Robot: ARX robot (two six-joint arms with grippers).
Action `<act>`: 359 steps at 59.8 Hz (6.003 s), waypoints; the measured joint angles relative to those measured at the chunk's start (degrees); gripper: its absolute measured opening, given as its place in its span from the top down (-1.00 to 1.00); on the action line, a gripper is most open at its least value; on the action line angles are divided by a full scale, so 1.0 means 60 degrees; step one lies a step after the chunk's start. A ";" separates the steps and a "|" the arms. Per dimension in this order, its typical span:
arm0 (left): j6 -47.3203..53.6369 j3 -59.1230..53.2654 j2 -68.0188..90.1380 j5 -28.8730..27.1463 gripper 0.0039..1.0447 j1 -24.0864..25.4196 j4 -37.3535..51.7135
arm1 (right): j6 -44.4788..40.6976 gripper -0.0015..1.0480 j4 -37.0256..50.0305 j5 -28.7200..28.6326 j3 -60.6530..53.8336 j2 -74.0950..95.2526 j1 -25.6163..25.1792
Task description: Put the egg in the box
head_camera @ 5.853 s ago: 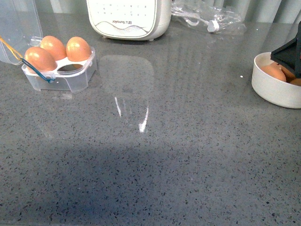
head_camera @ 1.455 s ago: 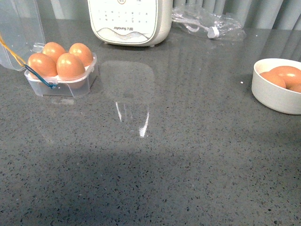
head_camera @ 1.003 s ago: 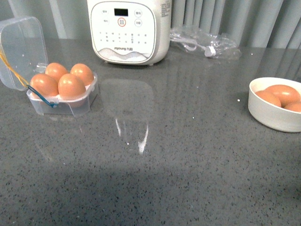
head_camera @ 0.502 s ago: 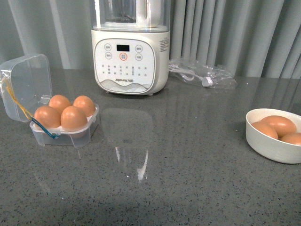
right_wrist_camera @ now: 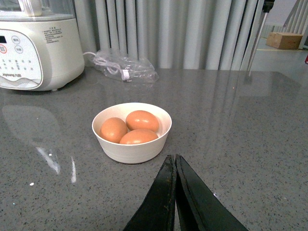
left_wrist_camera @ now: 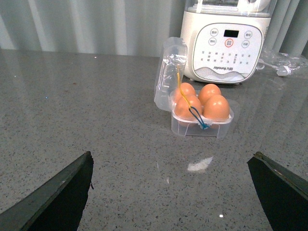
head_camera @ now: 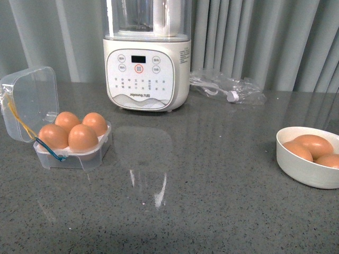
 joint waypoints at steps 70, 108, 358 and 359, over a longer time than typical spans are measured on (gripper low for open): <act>-0.1162 0.0798 0.1399 -0.2903 -0.87 -0.1002 -0.2025 | 0.0015 -0.86 -0.1967 -0.0004 0.0007 -0.1902 -0.0004; -0.1198 0.4462 0.8969 -0.0470 -0.87 0.1512 0.3858 | 0.0015 -0.86 -0.1967 -0.0007 0.0007 -0.1902 -0.0004; -0.0004 -0.0004 0.0000 0.0004 -0.22 0.0000 0.0000 | 0.0015 -0.86 -0.1967 -0.0007 0.0007 -0.1902 -0.0004; 0.0000 -0.0004 0.0000 0.0004 -0.25 0.0000 0.0000 | 0.0015 -0.86 -0.1967 -0.0007 0.0007 -0.1902 -0.0004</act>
